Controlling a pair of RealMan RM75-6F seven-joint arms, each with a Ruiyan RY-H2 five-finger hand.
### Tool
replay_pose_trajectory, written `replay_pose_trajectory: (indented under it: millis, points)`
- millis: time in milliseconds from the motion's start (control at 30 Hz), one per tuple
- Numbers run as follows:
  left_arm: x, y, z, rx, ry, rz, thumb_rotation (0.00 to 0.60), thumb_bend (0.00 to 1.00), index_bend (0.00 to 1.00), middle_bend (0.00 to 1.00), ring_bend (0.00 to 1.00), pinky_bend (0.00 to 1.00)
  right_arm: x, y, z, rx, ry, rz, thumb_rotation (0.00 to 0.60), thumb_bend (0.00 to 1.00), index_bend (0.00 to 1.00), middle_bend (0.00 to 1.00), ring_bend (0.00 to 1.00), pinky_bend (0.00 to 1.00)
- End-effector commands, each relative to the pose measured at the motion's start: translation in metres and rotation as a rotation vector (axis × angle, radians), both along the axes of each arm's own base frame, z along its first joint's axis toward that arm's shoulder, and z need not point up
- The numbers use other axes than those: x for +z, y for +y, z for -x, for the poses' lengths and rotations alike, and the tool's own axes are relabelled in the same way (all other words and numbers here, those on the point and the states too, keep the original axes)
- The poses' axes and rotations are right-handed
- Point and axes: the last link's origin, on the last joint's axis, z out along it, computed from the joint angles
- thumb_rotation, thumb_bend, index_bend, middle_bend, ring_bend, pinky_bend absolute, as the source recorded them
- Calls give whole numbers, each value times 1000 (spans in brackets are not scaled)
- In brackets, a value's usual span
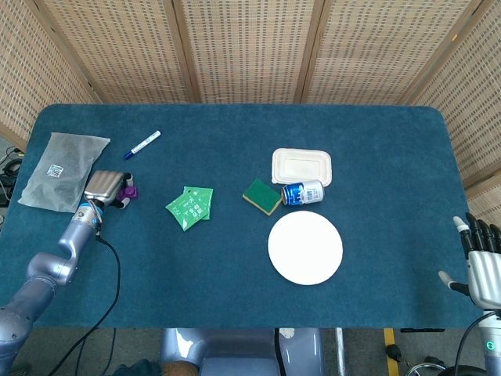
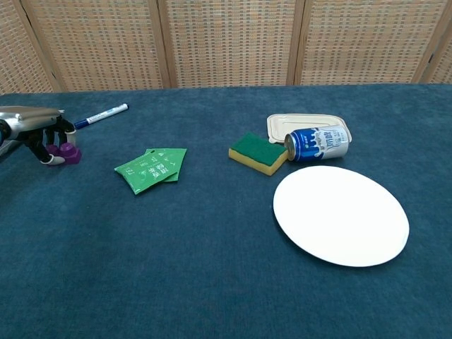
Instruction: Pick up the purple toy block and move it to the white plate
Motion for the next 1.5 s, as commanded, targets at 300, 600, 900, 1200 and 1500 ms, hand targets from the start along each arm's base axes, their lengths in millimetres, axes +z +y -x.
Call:
replay_pose_trajectory:
  millis: [300,600,900,1200,1500]
  points:
    - [27,-11,-52,-229,-153,-32,600,397,536,545,475,455,2,1,0,-4,-12,0,600,0,70,0,0,0]
    - [4,-64,-144,-508,-158,115,600,397,531,540,472,450,6,3,1,2,3,16,600,0,80,0,0,0]
    - [-35,-101,-188,-752,-57,253,600,395,538,540,471,449,5,6,-4,57,26,5,600,0,67,0,0,0]
    - [-63,-106,-200,-993,-12,341,600,395,545,540,471,447,4,3,2,30,34,17,600,0,67,0,0,0]
    - [-98,-89,-211,-1025,15,394,600,396,546,541,470,445,8,0,8,-4,35,38,600,0,67,0,0,0]
